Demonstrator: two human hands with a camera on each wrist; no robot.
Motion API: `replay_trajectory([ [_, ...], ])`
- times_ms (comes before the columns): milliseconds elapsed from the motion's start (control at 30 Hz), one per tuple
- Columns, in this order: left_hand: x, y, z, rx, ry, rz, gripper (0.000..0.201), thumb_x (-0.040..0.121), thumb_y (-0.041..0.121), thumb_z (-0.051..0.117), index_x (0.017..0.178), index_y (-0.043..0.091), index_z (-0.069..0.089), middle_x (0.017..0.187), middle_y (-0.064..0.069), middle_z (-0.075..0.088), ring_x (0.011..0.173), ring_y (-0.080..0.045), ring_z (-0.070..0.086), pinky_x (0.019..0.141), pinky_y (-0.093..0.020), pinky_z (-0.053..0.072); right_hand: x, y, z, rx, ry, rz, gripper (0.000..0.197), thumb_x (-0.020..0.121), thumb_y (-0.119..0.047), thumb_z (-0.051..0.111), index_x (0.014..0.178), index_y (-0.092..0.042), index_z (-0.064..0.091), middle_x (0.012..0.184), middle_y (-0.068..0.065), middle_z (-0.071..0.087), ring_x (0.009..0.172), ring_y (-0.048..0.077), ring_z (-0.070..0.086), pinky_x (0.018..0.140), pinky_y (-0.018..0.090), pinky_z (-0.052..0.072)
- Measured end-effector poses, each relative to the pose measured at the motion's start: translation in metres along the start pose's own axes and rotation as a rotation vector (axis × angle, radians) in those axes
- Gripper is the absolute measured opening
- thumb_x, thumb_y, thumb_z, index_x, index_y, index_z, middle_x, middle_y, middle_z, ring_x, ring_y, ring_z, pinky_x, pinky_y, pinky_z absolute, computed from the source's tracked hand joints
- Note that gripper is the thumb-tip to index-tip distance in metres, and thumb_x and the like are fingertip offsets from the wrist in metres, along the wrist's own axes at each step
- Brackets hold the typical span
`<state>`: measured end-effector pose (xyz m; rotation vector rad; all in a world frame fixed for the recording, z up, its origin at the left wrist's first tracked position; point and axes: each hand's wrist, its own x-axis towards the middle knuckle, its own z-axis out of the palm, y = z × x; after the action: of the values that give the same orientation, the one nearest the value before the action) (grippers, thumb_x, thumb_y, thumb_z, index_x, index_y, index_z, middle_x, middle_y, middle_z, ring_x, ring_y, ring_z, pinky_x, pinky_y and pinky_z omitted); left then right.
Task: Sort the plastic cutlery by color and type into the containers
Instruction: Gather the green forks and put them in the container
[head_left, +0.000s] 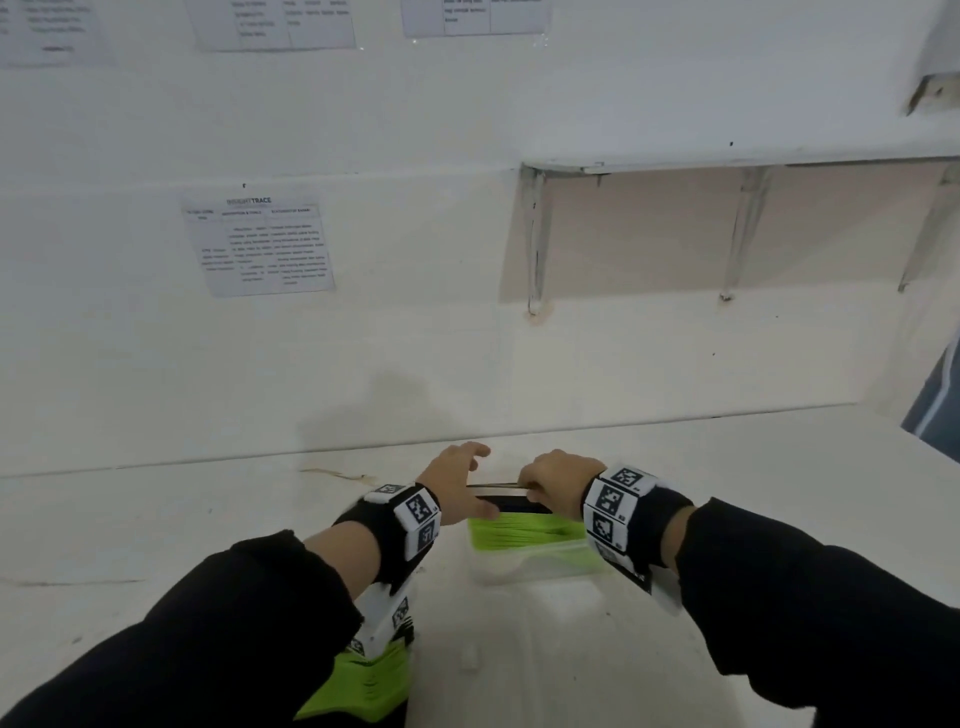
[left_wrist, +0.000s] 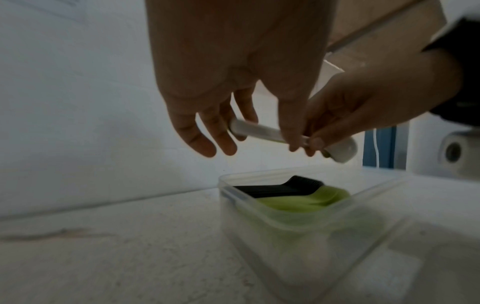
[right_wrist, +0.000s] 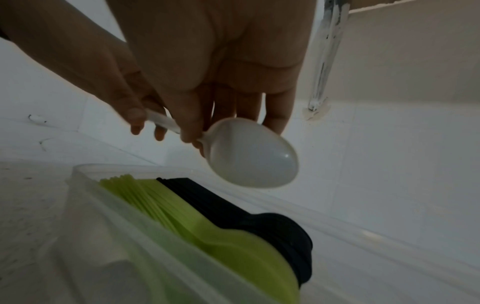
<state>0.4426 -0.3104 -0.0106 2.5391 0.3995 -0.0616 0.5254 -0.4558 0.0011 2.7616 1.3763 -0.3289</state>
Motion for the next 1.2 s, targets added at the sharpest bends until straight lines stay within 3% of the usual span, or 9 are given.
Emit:
replay_trajectory([
  [100, 0.002, -0.005, 0.0, 0.258, -0.167, -0.02, 0.123, 0.066, 0.042, 0.082, 0.15, 0.012, -0.003, 0.156, -0.008, 0.009, 0.143, -0.023, 0.019, 0.114, -0.037, 0.025, 0.002, 0.006, 0.005, -0.029, -0.086, -0.008, 0.03, 0.096, -0.018, 0.043, 0.123, -0.016, 0.057, 0.126, 0.01, 0.054, 0.113, 0.028, 0.055, 0.088, 0.034, 0.046],
  [233, 0.002, -0.014, 0.006, 0.41, -0.301, -0.07, 0.137, 0.064, 0.051, 0.08, 0.146, 0.005, -0.02, 0.158, -0.009, -0.012, 0.147, -0.022, -0.001, 0.118, -0.036, 0.014, 0.001, 0.01, 0.012, -0.02, -0.137, -0.064, 0.032, 0.095, -0.016, 0.048, 0.126, -0.015, 0.056, 0.129, 0.008, 0.055, 0.114, 0.026, 0.055, 0.09, 0.03, 0.044],
  [433, 0.005, -0.013, 0.009, 0.344, -0.317, -0.05, 0.133, 0.067, 0.043, 0.08, 0.147, 0.005, -0.019, 0.158, -0.007, -0.011, 0.147, -0.019, 0.003, 0.117, -0.03, 0.014, 0.005, 0.009, 0.019, -0.025, -0.207, -0.106, 0.03, 0.092, -0.015, 0.05, 0.122, -0.014, 0.056, 0.121, 0.011, 0.058, 0.112, 0.026, 0.054, 0.086, 0.028, 0.043],
  [600, 0.008, -0.011, 0.008, 0.407, -0.332, -0.022, 0.116, 0.07, 0.043, 0.079, 0.15, 0.006, 0.004, 0.158, -0.006, 0.002, 0.144, -0.02, 0.016, 0.115, -0.035, 0.024, 0.012, 0.013, 0.02, -0.06, -0.229, -0.121, 0.022, 0.088, -0.008, 0.054, 0.104, -0.016, 0.065, 0.119, 0.006, 0.062, 0.11, 0.025, 0.056, 0.09, 0.029, 0.044],
  [767, 0.011, -0.011, 0.009, 0.392, -0.334, -0.052, 0.133, 0.066, 0.042, 0.082, 0.148, 0.007, -0.016, 0.159, -0.005, -0.009, 0.146, -0.02, 0.009, 0.116, -0.033, 0.021, 0.016, 0.013, 0.021, -0.068, -0.24, -0.125, 0.026, 0.087, -0.006, 0.054, 0.109, -0.011, 0.067, 0.118, 0.005, 0.064, 0.109, 0.024, 0.057, 0.084, 0.027, 0.044],
  [1000, 0.013, -0.008, 0.009, 0.441, -0.354, -0.075, 0.13, 0.067, 0.043, 0.081, 0.148, 0.006, -0.014, 0.159, -0.007, -0.004, 0.146, -0.022, 0.01, 0.117, -0.036, 0.021, 0.02, 0.012, 0.025, -0.087, -0.228, -0.166, 0.025, 0.084, 0.0, 0.052, 0.1, -0.005, 0.07, 0.111, 0.01, 0.067, 0.1, 0.028, 0.06, 0.08, 0.026, 0.045],
  [1067, 0.013, -0.008, 0.009, 0.447, -0.346, -0.075, 0.13, 0.067, 0.042, 0.081, 0.148, 0.006, -0.013, 0.159, -0.008, -0.003, 0.146, -0.023, 0.01, 0.117, -0.036, 0.021, 0.02, 0.013, 0.023, -0.061, -0.223, -0.161, 0.023, 0.084, -0.002, 0.055, 0.101, -0.006, 0.07, 0.111, 0.009, 0.067, 0.093, 0.026, 0.059, 0.074, 0.021, 0.045],
  [1133, 0.013, -0.008, 0.01, 0.444, -0.341, -0.074, 0.13, 0.066, 0.042, 0.081, 0.148, 0.006, -0.012, 0.159, -0.008, -0.002, 0.146, -0.022, 0.01, 0.117, -0.036, 0.021, 0.019, 0.015, 0.019, -0.025, -0.235, -0.164, 0.024, 0.084, -0.004, 0.059, 0.106, -0.006, 0.068, 0.112, 0.008, 0.065, 0.09, 0.021, 0.057, 0.059, 0.013, 0.041],
  [1200, 0.013, -0.008, 0.01, 0.452, -0.342, -0.074, 0.129, 0.066, 0.043, 0.081, 0.149, 0.006, -0.012, 0.159, -0.008, -0.003, 0.146, -0.022, 0.009, 0.117, -0.037, 0.021, 0.017, 0.016, 0.018, -0.01, -0.222, -0.141, 0.025, 0.085, -0.006, 0.06, 0.109, -0.008, 0.066, 0.107, 0.007, 0.061, 0.085, 0.014, 0.049, 0.061, 0.015, 0.037],
])
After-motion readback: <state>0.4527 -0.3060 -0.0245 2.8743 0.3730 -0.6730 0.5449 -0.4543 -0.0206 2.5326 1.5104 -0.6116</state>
